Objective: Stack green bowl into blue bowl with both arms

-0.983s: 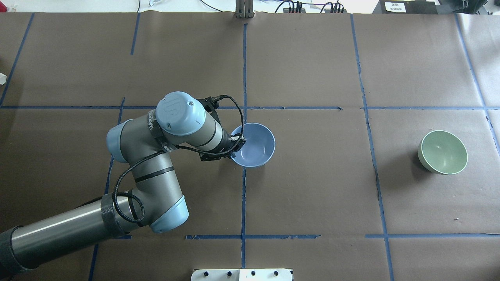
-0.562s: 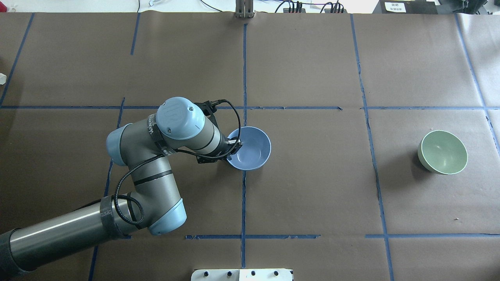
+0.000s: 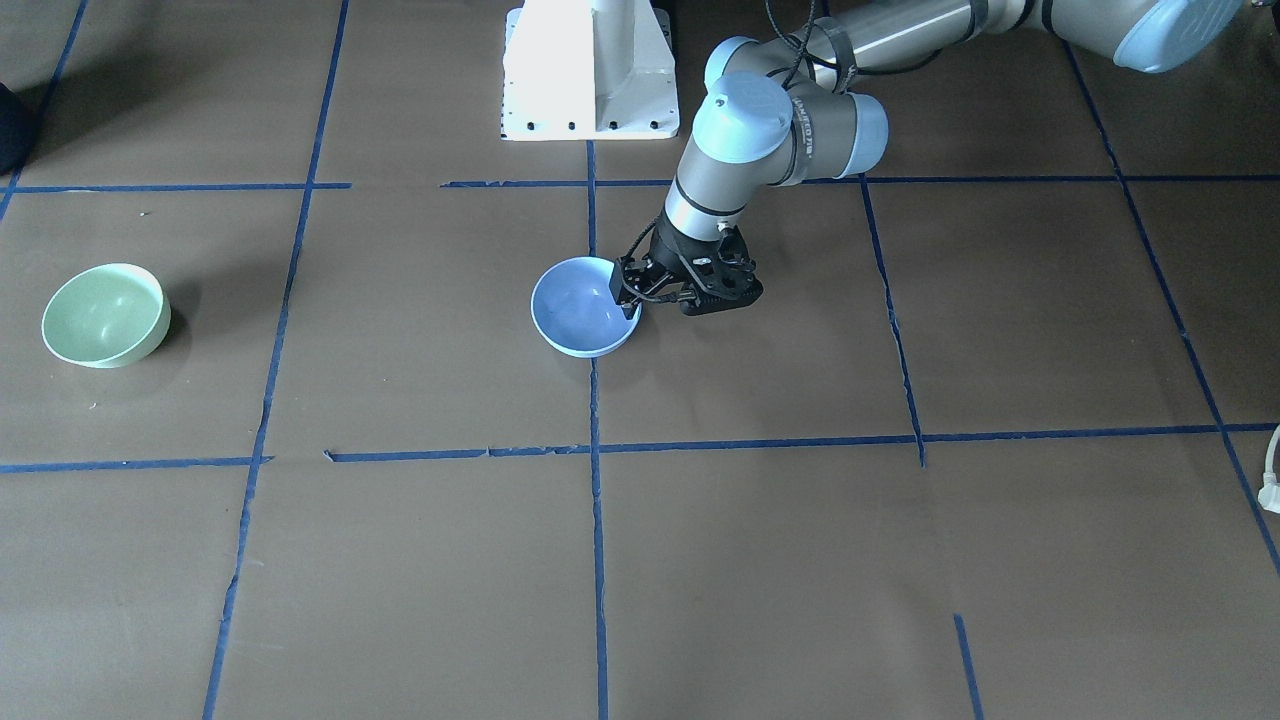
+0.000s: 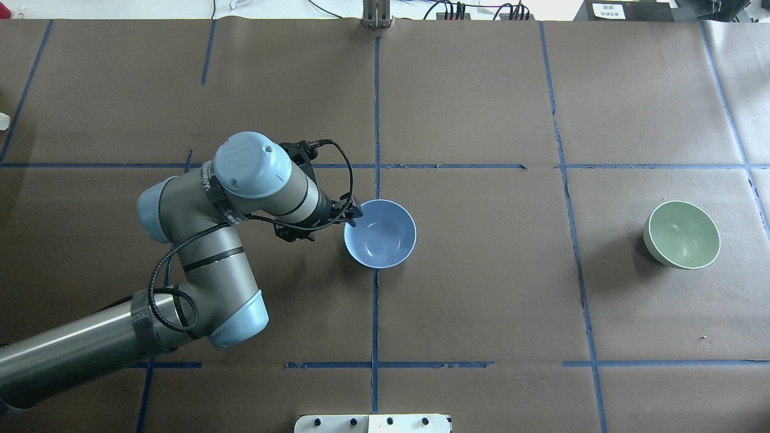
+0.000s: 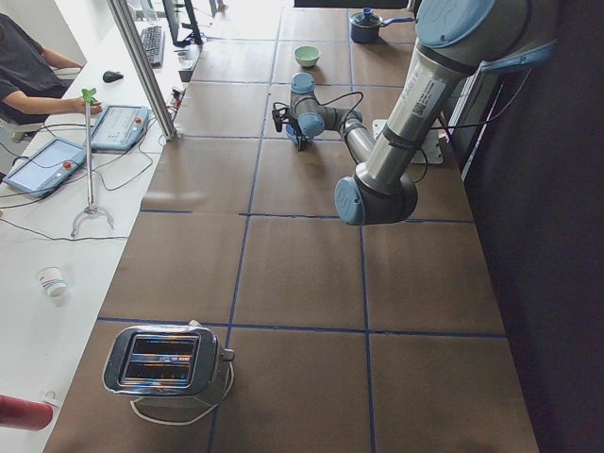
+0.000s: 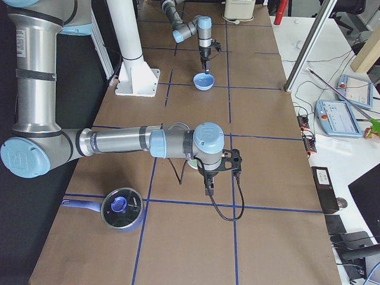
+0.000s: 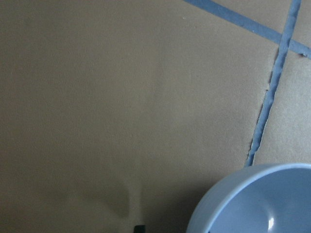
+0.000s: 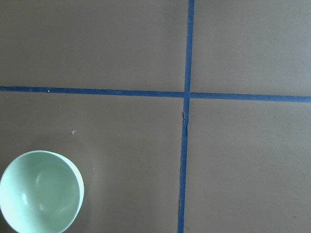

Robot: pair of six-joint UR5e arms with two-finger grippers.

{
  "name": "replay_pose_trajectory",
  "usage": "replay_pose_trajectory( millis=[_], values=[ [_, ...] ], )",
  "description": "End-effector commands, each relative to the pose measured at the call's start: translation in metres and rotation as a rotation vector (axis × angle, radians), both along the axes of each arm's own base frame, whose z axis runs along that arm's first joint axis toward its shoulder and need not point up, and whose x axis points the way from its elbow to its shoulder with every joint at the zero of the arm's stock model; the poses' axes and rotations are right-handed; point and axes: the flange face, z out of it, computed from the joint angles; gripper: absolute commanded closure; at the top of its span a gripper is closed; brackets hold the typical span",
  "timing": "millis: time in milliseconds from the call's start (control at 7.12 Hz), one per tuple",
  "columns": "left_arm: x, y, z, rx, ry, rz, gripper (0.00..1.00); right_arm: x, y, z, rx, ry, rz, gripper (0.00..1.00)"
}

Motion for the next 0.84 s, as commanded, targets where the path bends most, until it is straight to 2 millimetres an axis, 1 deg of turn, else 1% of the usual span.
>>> replay_pose_trajectory(
  millis=[0,140,281,421,562,702],
  values=[
    [-0.096,-0.032,-0.004,-0.064,0.016,0.054,0.0,-0.001,-0.001,0.0,0.0,-0.001,-0.002,0.0],
    [-0.129,-0.023,0.009,0.02,-0.006,0.096,0.0,-0.001,-0.001,-0.001,-0.001,-0.002,0.0,0.0],
    [-0.161,-0.017,0.014,0.101,-0.03,0.127,0.0,-0.003,-0.004,-0.007,-0.029,-0.02,0.035,0.0],
    [-0.192,-0.007,0.036,0.126,-0.056,0.13,0.0,-0.02,-0.007,-0.014,-0.025,-0.028,0.059,0.0],
    [-0.2,-0.001,0.049,0.111,-0.065,0.121,0.0,-0.049,-0.006,-0.02,-0.042,-0.056,0.117,0.0],
    [-0.201,-0.002,0.049,0.125,-0.074,0.11,0.0,-0.09,0.008,-0.016,-0.02,-0.082,0.134,0.0]
  ],
)
